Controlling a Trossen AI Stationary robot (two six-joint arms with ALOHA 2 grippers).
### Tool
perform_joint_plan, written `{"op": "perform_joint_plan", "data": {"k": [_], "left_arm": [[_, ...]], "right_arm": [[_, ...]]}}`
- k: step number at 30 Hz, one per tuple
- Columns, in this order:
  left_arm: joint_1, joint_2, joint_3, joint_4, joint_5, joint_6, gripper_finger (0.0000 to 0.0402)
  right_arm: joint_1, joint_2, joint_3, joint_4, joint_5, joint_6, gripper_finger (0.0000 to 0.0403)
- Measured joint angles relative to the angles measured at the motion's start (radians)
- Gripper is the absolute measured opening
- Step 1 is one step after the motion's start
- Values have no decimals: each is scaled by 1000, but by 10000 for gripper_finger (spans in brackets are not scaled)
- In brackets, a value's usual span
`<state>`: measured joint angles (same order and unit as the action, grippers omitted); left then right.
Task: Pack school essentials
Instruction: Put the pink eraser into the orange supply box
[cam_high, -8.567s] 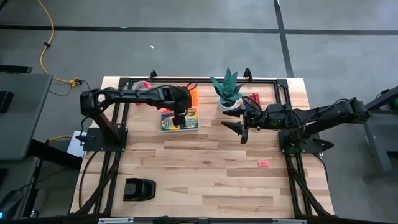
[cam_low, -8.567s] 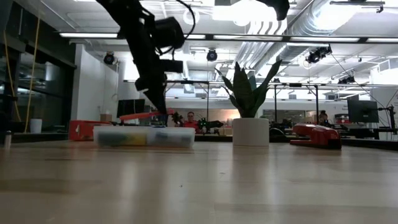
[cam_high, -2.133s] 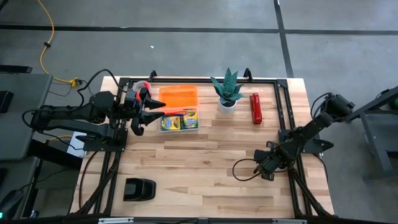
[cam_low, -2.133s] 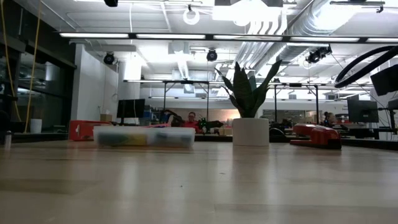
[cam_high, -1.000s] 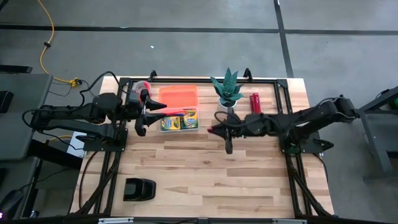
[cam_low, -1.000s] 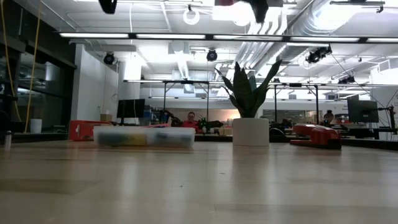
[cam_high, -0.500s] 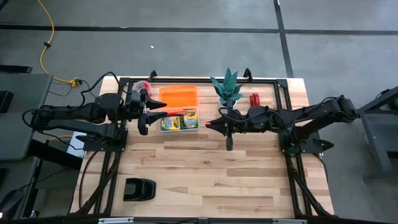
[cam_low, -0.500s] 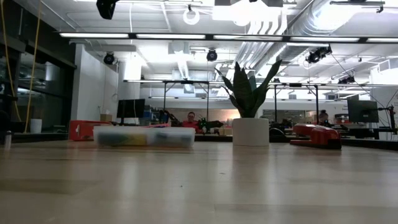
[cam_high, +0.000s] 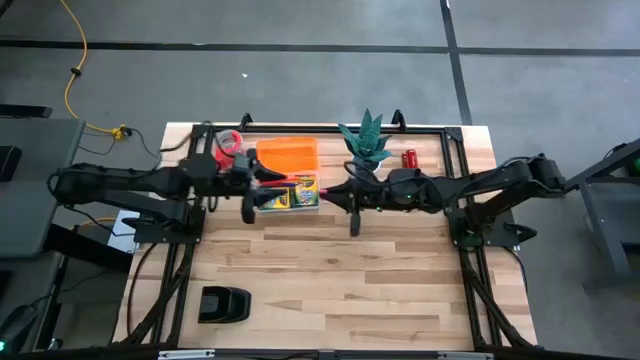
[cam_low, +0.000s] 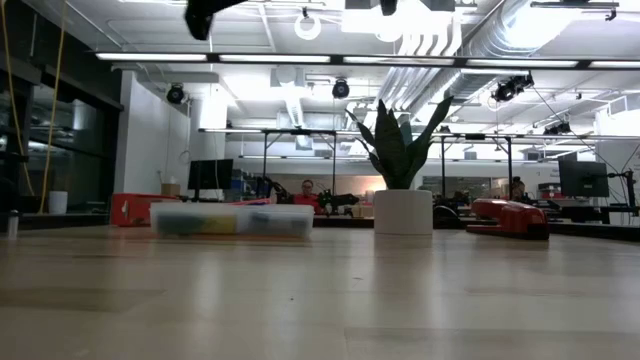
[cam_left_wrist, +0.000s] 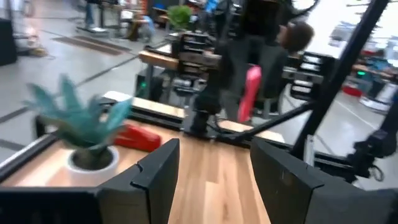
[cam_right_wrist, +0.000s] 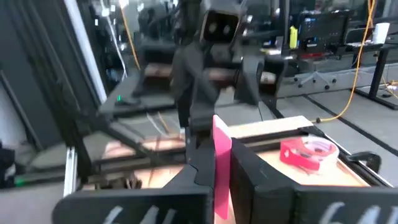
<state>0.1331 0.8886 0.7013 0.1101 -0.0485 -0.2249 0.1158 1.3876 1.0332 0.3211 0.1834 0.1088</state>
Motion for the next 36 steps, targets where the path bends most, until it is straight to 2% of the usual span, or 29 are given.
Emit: {"op": "perform_joint_plan", "data": {"k": [5,11,25,30,36], "left_arm": [[-36,156,0,147,14,0,186],[-49,299,15,299,14,-8,186],[-51,375,103,327,43,32,183],[-51,375,103,304,37,37,148],[-51,375,103,305,37,45,65]], "right_arm": [[-17,57,0,132,-29,26,3],[-18,80,0,133,-30,66,3],[-25,80,0,133,-35,74,3],[-25,80,0,133,-36,74,3],[-25,80,0,133,-36,74,3]]}}
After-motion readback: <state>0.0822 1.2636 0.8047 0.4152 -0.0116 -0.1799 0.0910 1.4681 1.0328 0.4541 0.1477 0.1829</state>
